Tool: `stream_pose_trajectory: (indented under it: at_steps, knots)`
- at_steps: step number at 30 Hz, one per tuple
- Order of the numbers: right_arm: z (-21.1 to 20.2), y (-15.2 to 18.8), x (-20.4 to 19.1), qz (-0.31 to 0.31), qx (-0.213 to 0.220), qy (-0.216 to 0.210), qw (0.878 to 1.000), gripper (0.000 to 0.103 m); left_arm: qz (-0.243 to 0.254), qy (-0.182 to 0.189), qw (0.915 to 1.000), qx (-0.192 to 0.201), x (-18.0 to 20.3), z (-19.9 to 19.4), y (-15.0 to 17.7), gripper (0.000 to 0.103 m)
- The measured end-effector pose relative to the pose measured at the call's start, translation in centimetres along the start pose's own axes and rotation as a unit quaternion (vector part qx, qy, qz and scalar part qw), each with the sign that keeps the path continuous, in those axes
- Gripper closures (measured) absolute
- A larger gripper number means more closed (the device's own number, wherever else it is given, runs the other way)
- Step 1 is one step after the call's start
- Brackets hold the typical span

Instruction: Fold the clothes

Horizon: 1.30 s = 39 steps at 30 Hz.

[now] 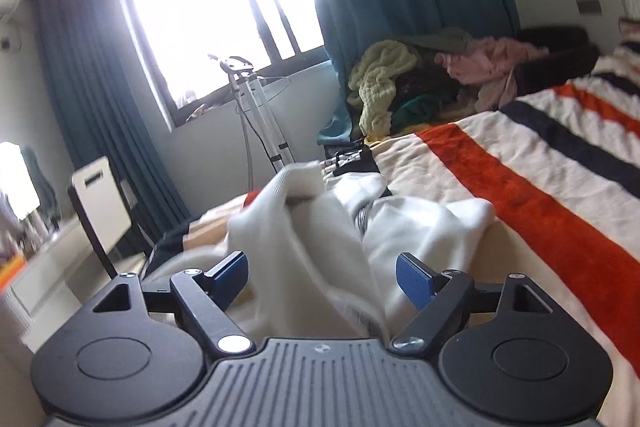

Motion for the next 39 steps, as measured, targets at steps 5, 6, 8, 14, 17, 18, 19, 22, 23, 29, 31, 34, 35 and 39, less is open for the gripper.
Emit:
stream_pose_trajectory:
  at_steps: [5, 6, 8, 14, 17, 18, 19, 22, 23, 29, 31, 34, 35, 39]
  knots:
    - [2.3, 0.6, 1.1, 0.015, -0.014, 0.022, 1.0, 0.016, 0.017, 0.005, 0.9992, -0.037, 0.3, 7.7, -4.7, 0.018]
    - [2.8, 0.6, 1.4, 0.017, -0.015, 0.027, 0.999, 0.016, 0.016, -0.007, 0.9988, -0.046, -0.2, 9.4, -5.2, 0.018]
    - [4.0, 0.3, 2.7, 0.035, -0.01, 0.046, 0.998, 0.016, 0.015, -0.029, 0.9973, -0.065, -1.2, 12.8, -6.2, 0.018]
    - [9.1, 1.3, 5.6, 0.084, -0.032, 0.088, 0.992, 0.016, -0.067, -0.017, 0.9905, -0.119, -5.0, 19.0, -5.5, 0.052]
    - [11.3, 2.7, 5.6, 0.077, -0.055, 0.096, 0.991, 0.016, -0.121, 0.004, 0.982, -0.145, -7.0, 21.3, -4.6, 0.09]
    - [11.9, 3.2, 5.4, 0.073, -0.063, 0.097, 0.991, 0.016, -0.139, 0.011, 0.9782, -0.154, -7.6, 22.1, -4.3, 0.095]
    - [12.3, 3.5, 5.3, 0.071, -0.069, 0.098, 0.99, 0.016, -0.149, 0.021, 0.9768, -0.153, -7.8, 22.1, -4.4, 0.099]
    - [12.8, 3.7, 5.6, 0.077, -0.073, 0.096, 0.99, 0.017, -0.132, 0.066, 0.9834, -0.105, -5.6, 17.7, -5.6, 0.1]
    - [12.6, 3.4, 6.1, 0.088, -0.069, 0.099, 0.989, 0.017, -0.125, 0.081, 0.9849, -0.088, -4.5, 15.7, -5.6, 0.1]
    - [10.5, 1.5, 8.1, 0.129, -0.04, 0.105, 0.985, 0.017, -0.082, 0.171, 0.9817, 0.014, 2.2, 3.0, -6.0, 0.1]
    - [9.3, 0.6, 8.2, 0.134, -0.026, 0.095, 0.986, 0.017, -0.068, 0.201, 0.9762, 0.048, 4.4, -1.4, -6.1, 0.1]
    - [7.0, -0.8, 8.6, 0.147, -0.007, 0.082, 0.986, 0.016, -0.054, 0.241, 0.9651, 0.087, 7.4, -7.4, -5.5, 0.099]
    - [6.2, -1.2, 8.6, 0.151, -0.001, 0.075, 0.986, 0.016, -0.07, 0.249, 0.9632, 0.074, 7.6, -7.5, -3.9, 0.098]
    - [3.5, -2.0, 7.9, 0.136, 0.022, 0.052, 0.989, 0.016, -0.131, 0.278, 0.9514, 0.024, 8.4, -8.0, 2.4, 0.094]
Point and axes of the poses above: each gripper's, at about its wrist camera, not at the fingertips, and z roughly the way its jaws point, x to its right, y to its underside, the point moved 10 cm from there along z, roughly the way its jaws point, and after that the axes turned 11 degrees about y, right-handed, at the moved point
